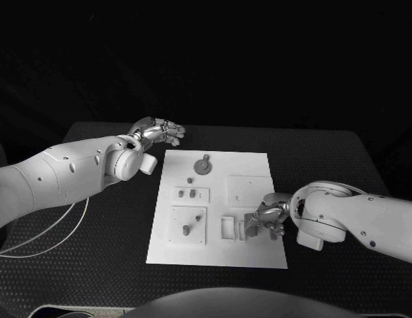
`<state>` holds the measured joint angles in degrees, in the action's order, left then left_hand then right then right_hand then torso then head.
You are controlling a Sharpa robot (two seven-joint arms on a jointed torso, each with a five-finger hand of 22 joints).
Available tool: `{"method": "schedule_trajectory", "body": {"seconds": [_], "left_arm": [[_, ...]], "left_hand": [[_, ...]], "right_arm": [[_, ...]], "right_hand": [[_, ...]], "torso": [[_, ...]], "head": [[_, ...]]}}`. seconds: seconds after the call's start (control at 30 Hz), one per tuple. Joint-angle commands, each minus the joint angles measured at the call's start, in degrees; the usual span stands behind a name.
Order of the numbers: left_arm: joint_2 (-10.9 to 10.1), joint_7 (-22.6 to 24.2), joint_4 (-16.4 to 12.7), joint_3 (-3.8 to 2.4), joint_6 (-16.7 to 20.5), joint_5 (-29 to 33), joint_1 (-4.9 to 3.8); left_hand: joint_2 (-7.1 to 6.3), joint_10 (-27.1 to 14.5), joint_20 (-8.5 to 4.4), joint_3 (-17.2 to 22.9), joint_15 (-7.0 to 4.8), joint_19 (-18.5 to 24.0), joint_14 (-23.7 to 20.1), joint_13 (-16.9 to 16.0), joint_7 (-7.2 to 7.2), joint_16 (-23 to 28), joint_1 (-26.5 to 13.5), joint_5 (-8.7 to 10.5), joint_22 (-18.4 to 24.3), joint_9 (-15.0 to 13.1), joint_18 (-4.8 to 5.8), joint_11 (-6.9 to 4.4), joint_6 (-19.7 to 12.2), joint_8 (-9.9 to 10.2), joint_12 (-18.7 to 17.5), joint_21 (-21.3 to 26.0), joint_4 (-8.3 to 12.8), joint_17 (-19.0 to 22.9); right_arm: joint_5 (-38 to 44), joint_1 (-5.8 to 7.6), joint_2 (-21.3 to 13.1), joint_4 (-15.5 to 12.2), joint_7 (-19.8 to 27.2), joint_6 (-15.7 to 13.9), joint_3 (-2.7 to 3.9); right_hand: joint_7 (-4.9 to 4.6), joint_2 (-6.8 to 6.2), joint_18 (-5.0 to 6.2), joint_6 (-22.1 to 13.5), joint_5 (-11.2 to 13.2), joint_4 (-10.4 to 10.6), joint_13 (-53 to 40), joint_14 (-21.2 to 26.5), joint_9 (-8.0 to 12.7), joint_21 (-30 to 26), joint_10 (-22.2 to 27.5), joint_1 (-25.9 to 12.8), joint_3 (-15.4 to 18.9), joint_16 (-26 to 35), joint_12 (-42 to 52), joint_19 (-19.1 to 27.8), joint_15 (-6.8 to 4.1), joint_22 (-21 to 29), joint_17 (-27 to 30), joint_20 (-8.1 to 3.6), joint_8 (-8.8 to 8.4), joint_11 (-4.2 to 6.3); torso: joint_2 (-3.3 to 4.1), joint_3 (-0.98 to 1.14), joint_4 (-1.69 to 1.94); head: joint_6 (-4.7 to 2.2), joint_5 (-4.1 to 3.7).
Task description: Assemble the parts on the task board
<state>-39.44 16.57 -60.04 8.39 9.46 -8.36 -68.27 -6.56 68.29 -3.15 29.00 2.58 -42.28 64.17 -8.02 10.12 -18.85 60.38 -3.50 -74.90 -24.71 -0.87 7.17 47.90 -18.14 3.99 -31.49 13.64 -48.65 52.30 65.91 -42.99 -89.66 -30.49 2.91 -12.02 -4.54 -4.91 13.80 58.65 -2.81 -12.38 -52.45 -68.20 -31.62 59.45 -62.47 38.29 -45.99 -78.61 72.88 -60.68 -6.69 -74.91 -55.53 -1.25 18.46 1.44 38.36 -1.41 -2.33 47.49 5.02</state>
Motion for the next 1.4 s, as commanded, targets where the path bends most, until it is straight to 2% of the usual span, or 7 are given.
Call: {"method": "schedule_trajectory", "body": {"seconds": [0.03, 0.17, 0.3, 0.7, 0.83, 1.0, 1.4], "left_arm": [[0.0, 0.3, -0.2, -0.04, -0.8, 0.3, -0.02], [0.0, 0.3, -0.2, -0.04, -0.7, 0.3, -0.03], [0.0, 0.3, -0.2, -0.03, -0.7, 0.3, -0.03], [0.1, 0.3, -0.3, -0.03, -0.8, 0.3, -0.03], [0.1, 0.3, -0.3, -0.03, -0.8, 0.3, -0.03], [0.1, 0.3, -0.3, -0.03, -0.9, 0.3, -0.03], [0.0, 0.3, -0.3, -0.03, -0.9, 0.3, -0.03]], "left_hand": [[0.0, 0.2, 0.08, 0.0, 0.06, 0.1, 0.1, 0.1, 0.26, 0.2, -0.4, 0.24, -1.1, 0.1, -0.16, -0.02, -0.2, -0.3, 0.1, 0.3, -0.4, -0.1], [-0.01, 0.2, 0.08, 0.0, 0.06, 0.1, 0.1, 0.1, 0.26, 0.2, -0.3, 0.24, -1.1, 0.1, -0.17, -0.02, -0.2, -0.3, 0.1, 0.3, -0.4, -0.1], [-0.01, 0.2, 0.08, 0.0, 0.05, 0.1, 0.2, 0.1, 0.26, 0.3, -0.3, 0.23, -1.1, 0.1, -0.17, -0.03, -0.2, -0.3, 0.1, 0.3, -0.4, -0.1], [-0.02, 0.2, 0.08, 0.0, 0.06, 0.1, 0.2, 0.1, 0.26, 0.3, -0.3, 0.23, -1.1, 0.1, -0.17, -0.03, -0.2, -0.3, 0.1, 0.3, -0.4, -0.1], [-0.01, 0.2, 0.09, 0.0, 0.06, 0.1, 0.2, 0.1, 0.26, 0.3, -0.3, 0.23, -1.1, 0.1, -0.16, -0.02, -0.2, -0.3, 0.1, 0.3, -0.4, -0.1], [-0.01, 0.2, 0.09, 0.0, 0.06, 0.1, 0.2, 0.1, 0.26, 0.3, -0.4, 0.23, -1.1, 0.1, -0.16, -0.02, -0.2, -0.3, 0.1, 0.3, -0.5, -0.1], [0.01, 0.2, 0.08, 0.0, 0.06, 0.0, 0.2, 0.1, 0.27, 0.3, -0.4, 0.22, -1.1, 0.1, -0.17, -0.01, -0.3, -0.3, 0.1, 0.3, -0.5, -0.1]], "right_arm": [[-4.1, 0.36, 0.0, -0.9, 0.5, -0.9, -0.01], [-4.2, 0.57, 0.5, -1.0, 0.2, -1.0, -0.01], [-4.3, 0.57, 1.5, -0.7, 0.0, -0.3, -0.01], [-4.1, 0.42, 5.5, 2.1, -0.7, 0.9, -0.06], [-2.3, -0.26, 5.9, 2.5, -0.3, 0.7, -0.07], [-2.2, -0.5, 6.3, 2.9, -0.4, 1.4, -0.09], [-2.1, -0.82, 7.1, 3.9, -0.5, 1.2, -0.12]], "right_hand": [[-0.42, -0.72, 1.2, 0.8, -0.1, -0.1, 0.0, -0.8, -0.1, 0.3, -0.4, -1.4, 0.9, 0.4, -0.4, -0.4, -0.48, -0.3, -0.1, -0.16, 0.04, -0.08], [-0.39, -0.94, 1.2, 0.8, 0.0, 0.0, -0.1, -0.8, -0.1, 0.3, -0.5, -1.8, 1.2, 0.5, -0.5, -0.4, -0.52, -0.3, -0.1, -0.21, -0.01, -0.06], [-0.37, -0.93, 1.2, 0.9, 0.0, 0.2, -0.1, -0.8, 0.0, 0.3, -0.5, -2.1, 1.4, 0.5, -0.5, -0.4, -0.54, -0.2, -0.1, -0.24, -0.05, -0.03], [-0.38, -1.15, 1.2, 0.8, 0.0, 0.6, -0.2, -0.7, 0.1, 0.2, -0.4, -3.0, 1.8, 0.7, -0.7, -0.3, -0.56, -0.1, -0.2, -0.31, -0.25, -0.04], [-0.39, -1.13, 1.2, 0.8, 0.0, 0.6, -0.2, -0.7, 0.1, 0.2, -0.4, -3.2, 1.9, 0.7, -0.8, -0.2, -0.56, -0.1, -0.3, -0.33, -0.29, -0.04], [-0.39, -1.27, 1.2, 0.8, 0.0, 0.7, -0.3, -0.7, 0.1, 0.2, -0.4, -3.4, 2.0, 0.7, -0.8, -0.2, -0.55, -0.1, -0.3, -0.34, -0.32, -0.05], [-0.4, -1.34, 1.2, 0.7, 0.0, 0.7, -0.4, -0.6, 0.1, 0.2, -0.3, -3.7, 2.1, 0.8, -0.8, -0.1, -0.55, -0.1, -0.4, -0.38, -0.42, -0.06]], "torso": [[0.03, 0.05, 0.01], [0.06, 0.02, 0.05], [0.07, 0.09, 0.02], [0.08, 0.14, 0.03], [0.08, 0.09, 0.03], [0.1, 0.12, 0.0], [0.09, 0.11, -0.04]], "head": [[-0.13, 0.06], [-0.13, 0.06], [-0.23, 0.13], [0.02, 0.18], [0.0, 0.18], [0.23, 0.51], [0.28, 0.49]]}}
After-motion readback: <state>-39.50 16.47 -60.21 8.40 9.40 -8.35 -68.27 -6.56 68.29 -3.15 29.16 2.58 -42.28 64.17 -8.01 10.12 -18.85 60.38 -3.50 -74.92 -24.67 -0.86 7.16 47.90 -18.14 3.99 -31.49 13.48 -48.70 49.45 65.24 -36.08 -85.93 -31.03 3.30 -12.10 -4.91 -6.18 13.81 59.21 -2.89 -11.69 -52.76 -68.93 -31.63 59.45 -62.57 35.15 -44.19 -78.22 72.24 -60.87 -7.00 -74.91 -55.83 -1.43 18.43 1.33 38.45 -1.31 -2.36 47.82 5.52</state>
